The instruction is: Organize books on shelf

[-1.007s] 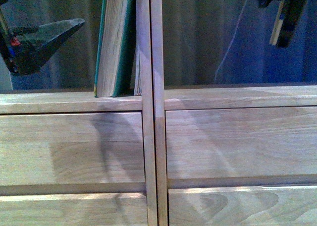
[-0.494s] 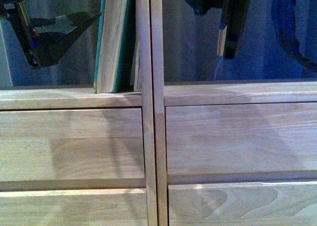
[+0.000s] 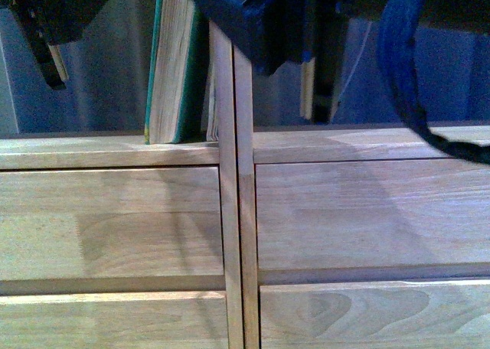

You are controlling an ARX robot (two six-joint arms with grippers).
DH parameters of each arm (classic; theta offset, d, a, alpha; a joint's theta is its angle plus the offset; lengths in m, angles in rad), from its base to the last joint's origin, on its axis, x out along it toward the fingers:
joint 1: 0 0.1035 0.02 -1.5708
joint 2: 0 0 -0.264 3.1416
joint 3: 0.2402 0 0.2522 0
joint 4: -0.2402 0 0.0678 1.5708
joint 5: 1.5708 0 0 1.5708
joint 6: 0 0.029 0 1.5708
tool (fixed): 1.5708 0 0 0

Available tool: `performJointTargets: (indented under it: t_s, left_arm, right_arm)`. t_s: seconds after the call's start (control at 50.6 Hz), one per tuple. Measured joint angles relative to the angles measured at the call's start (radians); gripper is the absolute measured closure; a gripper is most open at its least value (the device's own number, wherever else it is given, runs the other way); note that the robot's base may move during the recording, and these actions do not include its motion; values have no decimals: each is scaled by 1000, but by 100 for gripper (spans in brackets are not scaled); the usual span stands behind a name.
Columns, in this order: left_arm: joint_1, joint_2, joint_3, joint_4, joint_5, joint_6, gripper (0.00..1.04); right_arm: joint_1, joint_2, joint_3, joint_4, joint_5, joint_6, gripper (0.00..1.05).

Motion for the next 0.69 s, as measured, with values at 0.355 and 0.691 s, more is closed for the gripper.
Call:
performJointTargets:
  t_s: [0.355, 0.691]
  left_arm:
    - [40, -98, -36, 45, -21, 6, 88]
    - [248, -395, -211, -134, -84, 295, 88]
  right_arm:
    - [18, -35, -26, -36, -31, -44, 18]
    - [-283, -181, -49, -231, -30, -203, 7]
